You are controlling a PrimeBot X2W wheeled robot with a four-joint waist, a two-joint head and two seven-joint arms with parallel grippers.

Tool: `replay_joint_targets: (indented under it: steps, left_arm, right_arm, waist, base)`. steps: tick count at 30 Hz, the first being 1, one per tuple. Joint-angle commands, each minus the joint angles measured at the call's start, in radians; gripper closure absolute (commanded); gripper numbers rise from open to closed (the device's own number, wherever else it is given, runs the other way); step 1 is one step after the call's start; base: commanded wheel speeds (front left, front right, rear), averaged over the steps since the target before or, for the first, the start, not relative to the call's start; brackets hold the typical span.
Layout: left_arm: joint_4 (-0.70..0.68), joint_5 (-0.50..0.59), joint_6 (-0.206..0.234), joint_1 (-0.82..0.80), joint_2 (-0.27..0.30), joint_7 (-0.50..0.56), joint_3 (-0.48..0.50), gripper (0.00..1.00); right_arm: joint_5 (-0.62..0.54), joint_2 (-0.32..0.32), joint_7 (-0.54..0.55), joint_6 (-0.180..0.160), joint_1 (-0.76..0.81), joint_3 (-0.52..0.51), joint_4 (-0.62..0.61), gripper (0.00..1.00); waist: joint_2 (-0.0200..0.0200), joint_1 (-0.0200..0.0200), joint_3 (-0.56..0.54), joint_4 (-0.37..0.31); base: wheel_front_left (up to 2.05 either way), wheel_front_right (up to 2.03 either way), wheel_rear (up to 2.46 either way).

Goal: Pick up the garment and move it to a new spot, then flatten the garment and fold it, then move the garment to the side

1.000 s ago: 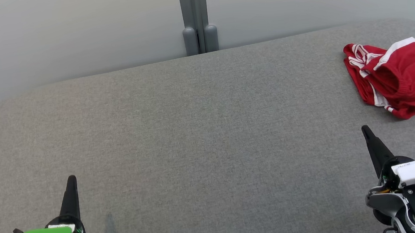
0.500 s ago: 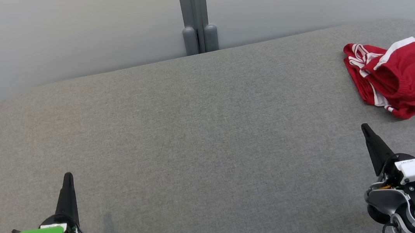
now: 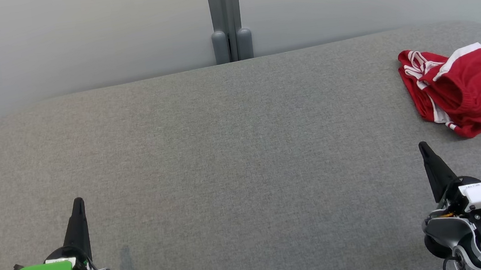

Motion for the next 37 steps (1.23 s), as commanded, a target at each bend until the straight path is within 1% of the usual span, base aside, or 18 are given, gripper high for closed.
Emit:
replay_joint_targets:
  steps: [1, 37]
  left_arm:
    - [0.001, 0.003, -0.004, -0.010, 0.001, 0.002, 0.005, 1.00]
    - [0.001, 0.009, -0.004, -0.011, -0.004, 0.008, 0.010, 1.00]
  right_arm:
    - [-0.003, 0.002, 0.004, 0.001, -0.007, -0.003, 0.002, 1.00]
    - [-0.011, 0.008, 0.011, 0.001, -0.008, -0.012, 0.002, 1.00]
  waist:
    - [0.0000, 0.0000, 0.000, 0.000]
    - [0.0000, 0.0000, 0.000, 0.000]
  base:
    - [0.00, 0.00, 0.00]
    - [0.00, 0.00, 0.00]
